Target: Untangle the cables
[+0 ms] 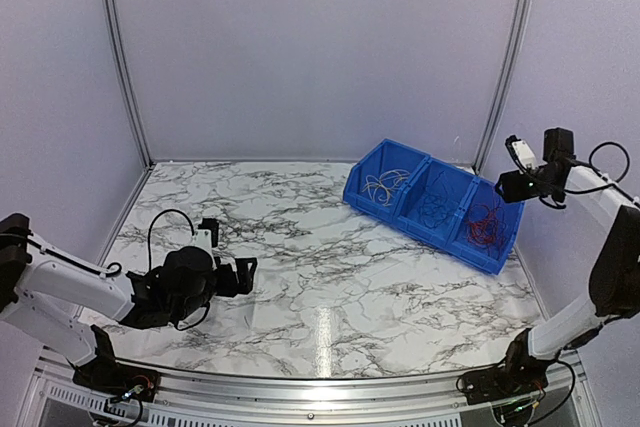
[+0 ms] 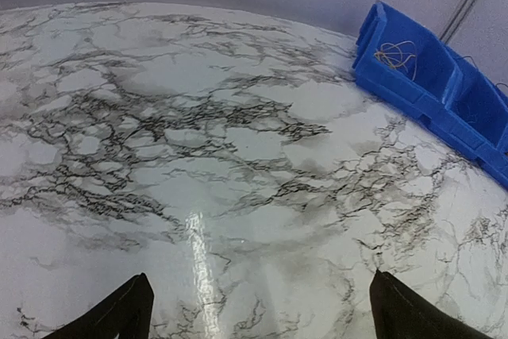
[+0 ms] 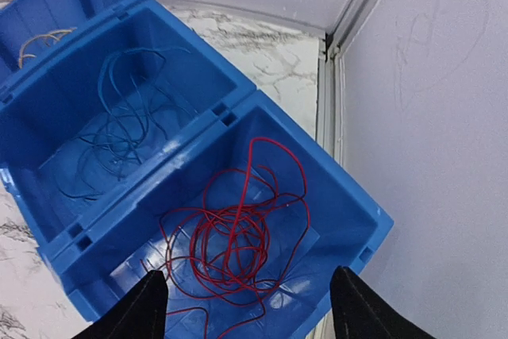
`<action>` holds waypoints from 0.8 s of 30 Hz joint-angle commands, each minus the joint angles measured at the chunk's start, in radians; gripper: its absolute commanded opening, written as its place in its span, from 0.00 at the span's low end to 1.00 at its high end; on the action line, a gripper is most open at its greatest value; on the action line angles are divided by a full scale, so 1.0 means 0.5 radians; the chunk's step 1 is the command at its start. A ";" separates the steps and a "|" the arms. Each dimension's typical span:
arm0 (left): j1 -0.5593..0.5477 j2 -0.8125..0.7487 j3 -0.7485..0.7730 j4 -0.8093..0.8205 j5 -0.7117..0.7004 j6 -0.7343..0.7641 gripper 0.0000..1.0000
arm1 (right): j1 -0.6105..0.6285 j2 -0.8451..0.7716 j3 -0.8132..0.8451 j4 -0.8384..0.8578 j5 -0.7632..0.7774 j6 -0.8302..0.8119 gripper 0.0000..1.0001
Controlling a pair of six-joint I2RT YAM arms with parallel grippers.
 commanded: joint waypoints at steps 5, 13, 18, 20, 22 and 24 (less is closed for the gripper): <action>0.011 -0.328 0.232 -0.256 0.482 0.639 0.99 | 0.086 -0.310 -0.065 0.085 -0.520 -0.032 0.76; 0.011 -0.626 0.569 -0.652 0.499 1.185 0.99 | 0.485 -0.437 -0.046 0.149 -0.895 -0.002 0.98; 0.061 -0.582 1.047 -1.037 0.255 1.160 0.99 | 0.755 -0.516 0.111 0.318 -0.865 0.059 0.99; 0.158 -0.539 1.230 -1.170 0.318 1.084 0.99 | 0.839 -0.540 0.155 0.398 -0.822 0.037 0.99; 0.247 -0.464 1.373 -1.313 0.360 1.098 0.99 | 0.864 -0.513 0.201 0.434 -0.928 0.055 0.99; 0.301 -0.415 1.394 -1.313 0.285 1.187 0.99 | 0.867 -0.473 0.198 0.480 -1.062 0.139 0.99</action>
